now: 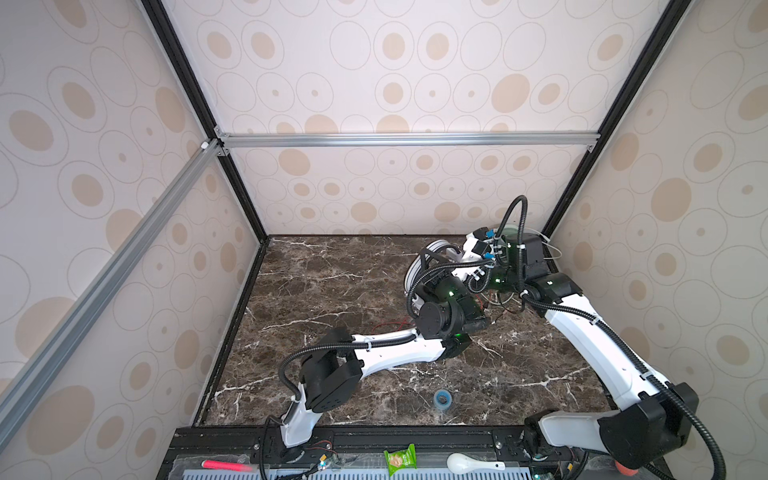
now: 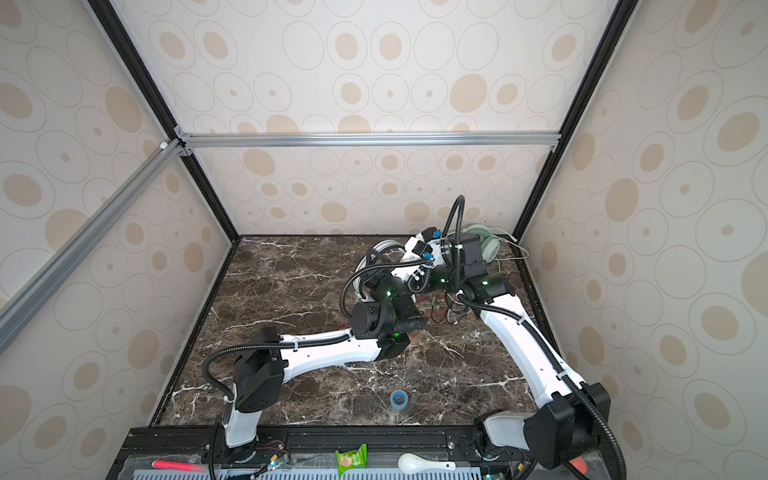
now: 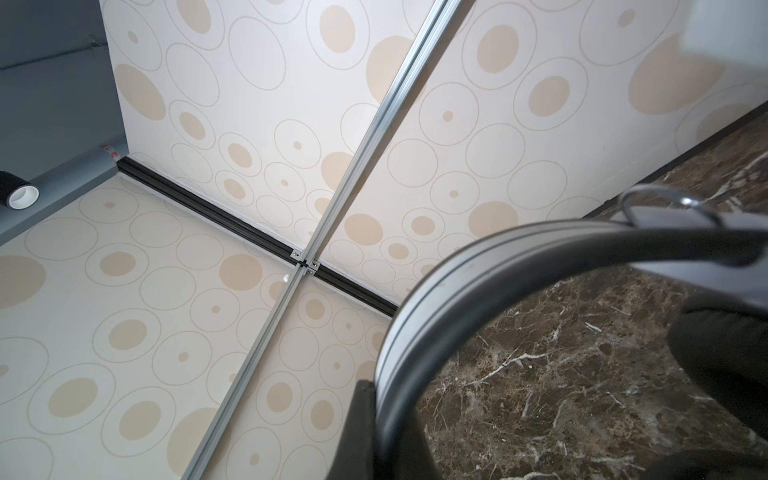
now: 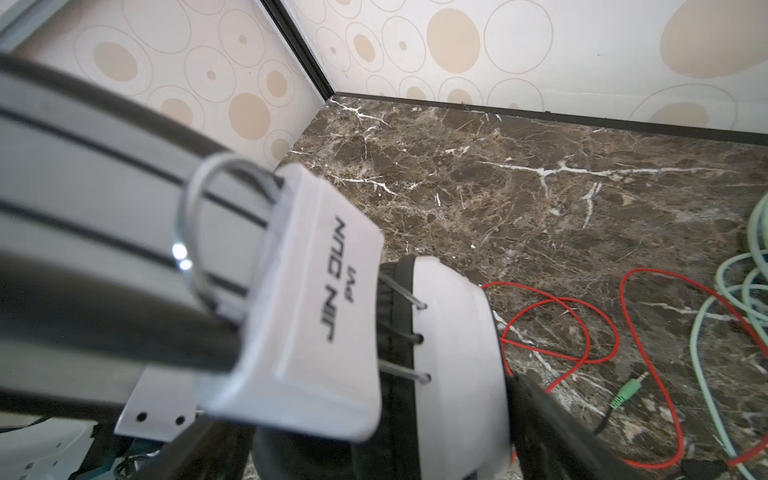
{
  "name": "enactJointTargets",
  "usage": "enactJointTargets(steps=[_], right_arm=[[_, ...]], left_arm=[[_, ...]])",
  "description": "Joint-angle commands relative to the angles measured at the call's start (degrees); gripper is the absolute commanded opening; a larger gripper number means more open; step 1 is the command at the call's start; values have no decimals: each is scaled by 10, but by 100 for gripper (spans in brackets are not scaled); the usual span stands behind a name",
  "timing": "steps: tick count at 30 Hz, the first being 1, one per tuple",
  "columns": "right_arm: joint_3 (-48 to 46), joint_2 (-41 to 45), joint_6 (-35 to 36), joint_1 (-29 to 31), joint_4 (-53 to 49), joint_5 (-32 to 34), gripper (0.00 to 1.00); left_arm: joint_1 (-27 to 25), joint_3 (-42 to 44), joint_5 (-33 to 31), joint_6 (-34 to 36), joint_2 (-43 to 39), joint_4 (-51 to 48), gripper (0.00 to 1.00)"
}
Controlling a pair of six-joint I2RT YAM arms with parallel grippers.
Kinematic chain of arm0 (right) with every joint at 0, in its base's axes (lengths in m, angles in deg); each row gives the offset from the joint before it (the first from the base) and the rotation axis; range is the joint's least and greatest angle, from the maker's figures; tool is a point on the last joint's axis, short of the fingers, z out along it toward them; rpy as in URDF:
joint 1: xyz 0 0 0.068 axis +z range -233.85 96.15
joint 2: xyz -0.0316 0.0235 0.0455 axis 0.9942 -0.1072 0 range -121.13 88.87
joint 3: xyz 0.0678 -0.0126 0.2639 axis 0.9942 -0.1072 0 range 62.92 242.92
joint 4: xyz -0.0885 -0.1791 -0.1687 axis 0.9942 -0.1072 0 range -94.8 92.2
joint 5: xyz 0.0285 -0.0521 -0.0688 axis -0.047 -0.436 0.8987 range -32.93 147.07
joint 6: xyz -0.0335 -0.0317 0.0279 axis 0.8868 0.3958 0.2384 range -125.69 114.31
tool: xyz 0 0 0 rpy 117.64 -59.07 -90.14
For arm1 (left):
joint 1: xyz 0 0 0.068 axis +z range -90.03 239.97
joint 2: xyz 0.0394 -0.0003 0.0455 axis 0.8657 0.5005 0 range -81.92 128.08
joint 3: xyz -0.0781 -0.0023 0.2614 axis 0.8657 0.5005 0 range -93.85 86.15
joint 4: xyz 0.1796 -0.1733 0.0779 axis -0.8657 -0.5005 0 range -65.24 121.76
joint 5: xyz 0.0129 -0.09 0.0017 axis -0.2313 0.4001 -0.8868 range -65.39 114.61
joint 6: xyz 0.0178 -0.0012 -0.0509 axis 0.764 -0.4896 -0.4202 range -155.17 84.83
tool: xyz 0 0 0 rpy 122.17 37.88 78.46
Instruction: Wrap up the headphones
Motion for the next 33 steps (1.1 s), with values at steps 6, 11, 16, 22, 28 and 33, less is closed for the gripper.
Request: enactJointTargets(steps=[6, 11, 16, 22, 28, 33], right_arm=[[3, -16, -12, 1, 59, 7, 85], [10, 8, 1, 15, 72, 26, 71], [16, 17, 28, 29, 54, 39, 42], [1, 28, 30, 35, 52, 54, 15], [2, 27, 25, 35, 33, 100, 0], [35, 0, 5, 25, -11, 173, 0]], left_arm=[[-17, -22, -113, 84, -20, 165, 0], [-18, -29, -113, 86, -22, 165, 0], [-20, -19, -113, 83, -17, 165, 0], [-20, -41, -113, 83, 1, 165, 0], [-20, -60, -112, 84, 19, 164, 51], [-20, -25, -99, 84, 27, 163, 98]])
